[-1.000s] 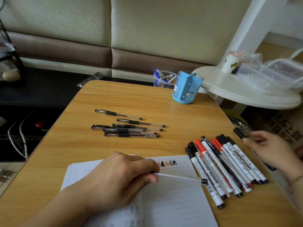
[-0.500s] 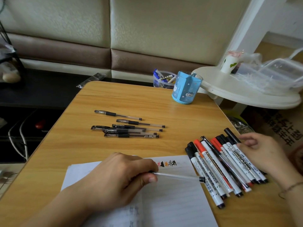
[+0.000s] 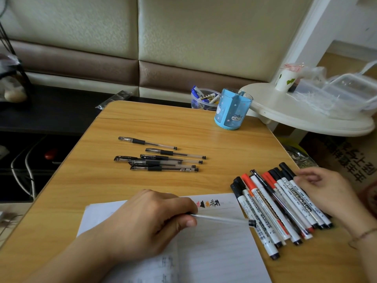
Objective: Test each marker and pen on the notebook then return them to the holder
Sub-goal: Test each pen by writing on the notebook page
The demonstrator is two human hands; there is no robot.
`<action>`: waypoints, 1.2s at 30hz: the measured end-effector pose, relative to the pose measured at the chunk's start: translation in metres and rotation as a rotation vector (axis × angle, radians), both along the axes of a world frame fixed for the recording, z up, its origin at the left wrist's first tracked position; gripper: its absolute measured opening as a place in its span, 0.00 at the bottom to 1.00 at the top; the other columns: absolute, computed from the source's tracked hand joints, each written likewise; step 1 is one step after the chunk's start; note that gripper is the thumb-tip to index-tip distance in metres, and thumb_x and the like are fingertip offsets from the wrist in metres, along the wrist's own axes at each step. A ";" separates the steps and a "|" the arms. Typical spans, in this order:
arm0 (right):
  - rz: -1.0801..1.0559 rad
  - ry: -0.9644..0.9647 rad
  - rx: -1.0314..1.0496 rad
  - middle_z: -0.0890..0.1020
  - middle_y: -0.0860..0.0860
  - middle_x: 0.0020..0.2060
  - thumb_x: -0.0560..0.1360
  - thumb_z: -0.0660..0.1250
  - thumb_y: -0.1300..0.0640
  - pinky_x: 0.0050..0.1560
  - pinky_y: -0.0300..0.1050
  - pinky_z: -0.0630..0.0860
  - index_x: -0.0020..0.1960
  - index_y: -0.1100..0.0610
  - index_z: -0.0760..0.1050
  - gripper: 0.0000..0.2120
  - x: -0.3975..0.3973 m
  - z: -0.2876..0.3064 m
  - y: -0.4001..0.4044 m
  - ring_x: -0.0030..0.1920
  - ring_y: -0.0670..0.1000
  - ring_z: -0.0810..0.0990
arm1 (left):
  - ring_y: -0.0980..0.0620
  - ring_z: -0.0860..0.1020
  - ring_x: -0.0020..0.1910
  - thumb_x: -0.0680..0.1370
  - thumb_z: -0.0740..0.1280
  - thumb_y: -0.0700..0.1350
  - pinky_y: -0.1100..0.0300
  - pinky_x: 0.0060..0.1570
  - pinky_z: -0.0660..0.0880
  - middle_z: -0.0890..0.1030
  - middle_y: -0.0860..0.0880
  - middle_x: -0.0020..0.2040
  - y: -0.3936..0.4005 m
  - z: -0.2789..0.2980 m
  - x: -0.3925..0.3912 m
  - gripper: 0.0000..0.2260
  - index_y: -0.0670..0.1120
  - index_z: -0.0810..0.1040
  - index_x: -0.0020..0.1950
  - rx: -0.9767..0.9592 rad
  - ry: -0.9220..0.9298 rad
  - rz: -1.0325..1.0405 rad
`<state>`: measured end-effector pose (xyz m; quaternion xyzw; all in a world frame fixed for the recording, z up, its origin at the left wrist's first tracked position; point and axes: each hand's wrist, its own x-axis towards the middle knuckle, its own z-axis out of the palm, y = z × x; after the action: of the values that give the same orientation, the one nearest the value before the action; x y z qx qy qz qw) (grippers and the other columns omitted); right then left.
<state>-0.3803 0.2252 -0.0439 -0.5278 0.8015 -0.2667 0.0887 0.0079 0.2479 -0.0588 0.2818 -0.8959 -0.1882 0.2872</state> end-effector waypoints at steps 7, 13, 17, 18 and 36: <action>0.029 0.179 -0.113 0.81 0.48 0.45 0.71 0.72 0.50 0.48 0.48 0.75 0.53 0.53 0.81 0.12 0.017 0.011 0.012 0.47 0.52 0.79 | 0.64 0.73 0.38 0.82 0.57 0.53 0.71 0.38 0.68 0.75 0.62 0.43 0.004 0.009 -0.003 0.10 0.51 0.75 0.54 -0.005 0.209 0.032; 0.795 0.217 -0.140 0.78 0.36 0.43 0.65 0.59 0.24 0.42 0.32 0.74 0.68 0.32 0.63 0.34 0.138 0.028 0.064 0.46 0.35 0.76 | 0.63 0.72 0.42 0.83 0.55 0.51 0.70 0.42 0.68 0.73 0.59 0.45 0.006 0.011 -0.008 0.08 0.51 0.73 0.54 -0.024 0.138 -0.020; 1.048 -0.211 -0.364 0.80 0.41 0.34 0.77 0.61 0.39 0.34 0.35 0.76 0.63 0.46 0.73 0.19 0.173 0.009 0.067 0.34 0.39 0.79 | 0.52 0.72 0.35 0.83 0.55 0.53 0.60 0.32 0.69 0.69 0.57 0.38 0.008 0.010 -0.006 0.10 0.51 0.72 0.50 -0.051 0.080 -0.055; 1.035 -0.352 -0.390 0.80 0.41 0.34 0.79 0.62 0.43 0.34 0.37 0.76 0.60 0.49 0.75 0.15 0.176 0.007 0.066 0.34 0.41 0.80 | 0.55 0.71 0.34 0.83 0.55 0.52 0.64 0.32 0.67 0.68 0.58 0.38 0.008 0.012 -0.006 0.10 0.50 0.73 0.51 -0.041 0.098 -0.056; 0.620 -0.595 -0.249 0.79 0.55 0.24 0.69 0.75 0.57 0.23 0.39 0.71 0.35 0.55 0.75 0.09 0.183 -0.007 0.041 0.22 0.51 0.75 | 0.51 0.69 0.30 0.72 0.55 0.43 0.49 0.32 0.69 0.72 0.51 0.30 -0.004 -0.007 -0.005 0.10 0.54 0.65 0.50 0.150 0.225 0.497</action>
<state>-0.1974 0.2667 -0.0508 -0.6503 0.5066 -0.4623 0.3267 0.0026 0.2439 -0.0660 0.4905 -0.7455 -0.2080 0.4005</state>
